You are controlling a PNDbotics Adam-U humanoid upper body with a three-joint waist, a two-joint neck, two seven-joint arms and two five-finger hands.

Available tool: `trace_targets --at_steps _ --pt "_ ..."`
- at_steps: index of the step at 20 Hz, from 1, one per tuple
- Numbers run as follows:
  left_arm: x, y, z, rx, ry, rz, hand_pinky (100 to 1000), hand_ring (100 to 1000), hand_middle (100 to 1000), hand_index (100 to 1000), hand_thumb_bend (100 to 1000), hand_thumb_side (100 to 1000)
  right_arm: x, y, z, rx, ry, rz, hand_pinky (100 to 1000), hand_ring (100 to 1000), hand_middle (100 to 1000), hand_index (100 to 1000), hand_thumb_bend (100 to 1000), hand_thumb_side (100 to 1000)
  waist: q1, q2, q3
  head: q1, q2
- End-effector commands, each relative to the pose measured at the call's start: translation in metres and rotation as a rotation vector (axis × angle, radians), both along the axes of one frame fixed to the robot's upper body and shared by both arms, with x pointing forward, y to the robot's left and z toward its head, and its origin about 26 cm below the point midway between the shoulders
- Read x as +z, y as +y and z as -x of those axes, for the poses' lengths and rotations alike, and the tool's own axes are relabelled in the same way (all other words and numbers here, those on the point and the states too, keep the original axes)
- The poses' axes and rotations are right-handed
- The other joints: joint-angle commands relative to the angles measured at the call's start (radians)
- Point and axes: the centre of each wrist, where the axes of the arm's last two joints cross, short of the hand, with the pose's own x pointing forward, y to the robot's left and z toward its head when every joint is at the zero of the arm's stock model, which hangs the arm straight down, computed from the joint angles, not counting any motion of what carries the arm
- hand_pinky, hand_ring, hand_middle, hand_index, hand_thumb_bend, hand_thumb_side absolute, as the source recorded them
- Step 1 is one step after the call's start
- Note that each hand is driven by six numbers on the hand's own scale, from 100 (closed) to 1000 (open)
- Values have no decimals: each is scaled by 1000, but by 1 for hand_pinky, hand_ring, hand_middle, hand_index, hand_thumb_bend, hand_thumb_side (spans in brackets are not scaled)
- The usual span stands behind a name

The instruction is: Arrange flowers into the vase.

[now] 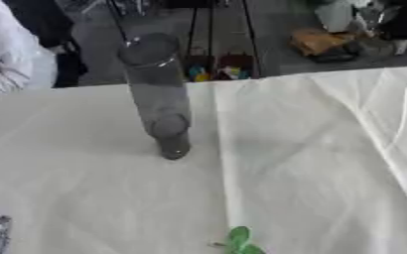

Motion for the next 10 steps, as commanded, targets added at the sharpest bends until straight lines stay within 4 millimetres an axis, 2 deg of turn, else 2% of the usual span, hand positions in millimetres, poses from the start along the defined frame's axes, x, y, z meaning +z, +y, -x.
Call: trace_targets --at_steps 1,10 --pt "6 0 3 -11 -27 -17 502 756 729 805 215 962 16 10 -4 48 -9 -106 100 197 100 102 100 100 -9 -22 6 -14 -5" --pt "7 -3 3 -33 -29 -25 498 757 730 805 211 963 43 37 -19 203 -32 -319 100 176 100 103 100 100 -26 -7 44 -60 -23"
